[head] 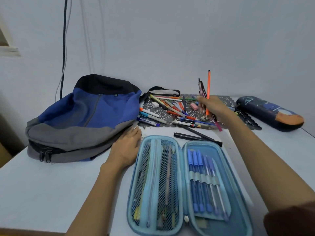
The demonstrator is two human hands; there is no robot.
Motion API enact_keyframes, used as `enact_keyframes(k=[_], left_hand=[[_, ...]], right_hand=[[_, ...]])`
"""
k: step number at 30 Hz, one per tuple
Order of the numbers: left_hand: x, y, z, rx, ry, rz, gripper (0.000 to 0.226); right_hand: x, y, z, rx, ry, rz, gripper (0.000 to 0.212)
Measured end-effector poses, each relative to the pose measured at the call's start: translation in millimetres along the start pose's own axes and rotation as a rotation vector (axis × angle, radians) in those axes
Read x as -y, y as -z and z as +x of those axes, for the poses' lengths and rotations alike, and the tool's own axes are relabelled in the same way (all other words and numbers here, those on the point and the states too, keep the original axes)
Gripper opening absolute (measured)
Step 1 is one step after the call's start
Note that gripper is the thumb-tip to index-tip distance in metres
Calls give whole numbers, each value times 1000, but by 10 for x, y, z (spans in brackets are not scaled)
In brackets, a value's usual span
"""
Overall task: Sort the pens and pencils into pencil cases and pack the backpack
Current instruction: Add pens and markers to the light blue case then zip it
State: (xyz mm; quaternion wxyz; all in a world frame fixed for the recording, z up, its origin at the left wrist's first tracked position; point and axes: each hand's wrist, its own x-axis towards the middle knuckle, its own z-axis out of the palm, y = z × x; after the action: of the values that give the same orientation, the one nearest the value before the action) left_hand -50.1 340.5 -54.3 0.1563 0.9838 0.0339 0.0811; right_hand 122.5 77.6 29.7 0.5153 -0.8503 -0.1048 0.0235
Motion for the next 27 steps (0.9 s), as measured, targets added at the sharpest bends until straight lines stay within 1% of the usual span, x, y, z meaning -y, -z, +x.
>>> enact_keyframes(k=[4, 6, 8, 11, 13, 14, 16, 18, 21, 23, 24, 27], left_hand=[[-76, -10, -22, 18, 21, 64, 64], [-88, -5, -16, 19, 17, 73, 60], [-71, 1, -15, 6, 5, 17, 54], [-62, 29, -44, -44, -17, -114, 52], [-46, 34, -45, -63, -5, -147, 40], [-38, 31, -42, -70, 3, -150, 38], [-18, 24, -29, -75, 13, -139, 37], [-16, 18, -21, -78, 10, -133, 38], [-11, 7, -10, -72, 12, -118, 41], [-13, 3, -4, -77, 16, -112, 42], [-10, 0, -1, -79, 18, -111, 42], [-9, -4, -6, -81, 20, -109, 42]], right_hand=[[-114, 124, -25, -58, -55, 63, 35], [-156, 192, -34, -74, -81, 77, 38], [-198, 279, -24, -76, -104, 121, 37], [-288, 468, 2, -82, -142, 265, 23], [-379, 596, 11, -93, -146, 334, 16], [-431, 645, 15, -112, -127, 374, 15], [-490, 707, -26, -208, -47, 439, 13], [-511, 728, -106, -334, 91, 448, 11], [-550, 668, -267, -446, 268, 408, 13], [-645, 587, -364, -478, 283, 356, 12], [-717, 540, -397, -470, 267, 375, 11], [-894, 450, -463, -394, 225, 433, 8]])
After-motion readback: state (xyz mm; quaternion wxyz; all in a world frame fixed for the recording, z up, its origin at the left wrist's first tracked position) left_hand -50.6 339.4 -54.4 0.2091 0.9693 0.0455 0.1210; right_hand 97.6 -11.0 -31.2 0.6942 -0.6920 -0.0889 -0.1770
